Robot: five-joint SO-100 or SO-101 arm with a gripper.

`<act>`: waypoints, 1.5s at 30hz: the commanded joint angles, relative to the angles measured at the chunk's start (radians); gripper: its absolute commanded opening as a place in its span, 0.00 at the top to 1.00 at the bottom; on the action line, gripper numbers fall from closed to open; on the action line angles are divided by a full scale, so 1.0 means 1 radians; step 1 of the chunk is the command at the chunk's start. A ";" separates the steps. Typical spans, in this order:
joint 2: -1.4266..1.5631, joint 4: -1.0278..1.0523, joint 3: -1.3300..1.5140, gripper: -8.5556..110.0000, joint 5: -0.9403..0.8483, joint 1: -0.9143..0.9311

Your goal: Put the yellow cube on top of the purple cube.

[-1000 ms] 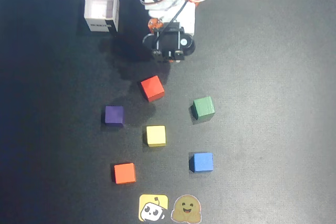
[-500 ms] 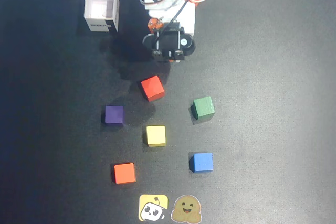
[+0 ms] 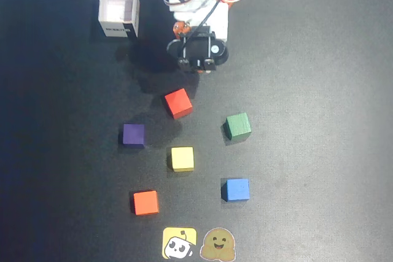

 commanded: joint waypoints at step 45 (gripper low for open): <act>-0.058 -0.035 -0.107 0.91 0.023 -0.005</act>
